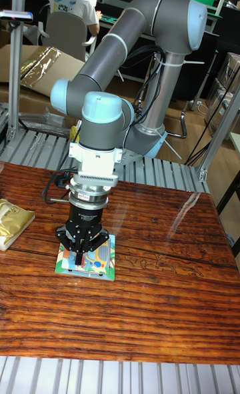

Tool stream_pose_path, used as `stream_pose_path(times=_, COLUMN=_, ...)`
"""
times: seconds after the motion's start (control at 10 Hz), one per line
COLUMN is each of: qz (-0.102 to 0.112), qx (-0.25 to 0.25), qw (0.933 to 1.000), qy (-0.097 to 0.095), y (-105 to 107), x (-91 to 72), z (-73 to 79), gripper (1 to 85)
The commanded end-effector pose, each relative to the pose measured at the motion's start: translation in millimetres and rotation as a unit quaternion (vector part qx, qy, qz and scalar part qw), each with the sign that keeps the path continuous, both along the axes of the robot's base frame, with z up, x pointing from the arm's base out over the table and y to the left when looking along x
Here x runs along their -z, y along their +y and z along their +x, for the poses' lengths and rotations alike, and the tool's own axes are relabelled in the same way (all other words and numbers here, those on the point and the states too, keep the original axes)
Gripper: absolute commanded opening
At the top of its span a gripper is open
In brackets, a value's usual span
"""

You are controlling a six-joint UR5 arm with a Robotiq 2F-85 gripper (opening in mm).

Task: Assemble one piece of a puzzle

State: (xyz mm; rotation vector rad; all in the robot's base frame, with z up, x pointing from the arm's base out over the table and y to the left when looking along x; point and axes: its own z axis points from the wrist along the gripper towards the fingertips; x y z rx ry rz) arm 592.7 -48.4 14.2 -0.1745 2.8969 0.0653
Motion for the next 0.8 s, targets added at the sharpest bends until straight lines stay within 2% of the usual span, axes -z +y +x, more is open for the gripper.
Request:
stream_pose_path(times=0.0, qz=0.003, qx=0.008, qw=1.0000, qy=-0.002, y=-1.0, x=0.5, z=-0.2, gripper=1.7)
stream_pose_path(times=0.7, qz=-0.001, qx=0.005, qw=1.0000, qy=-0.002, y=-5.3, x=4.6, z=-6.7, gripper=1.3)
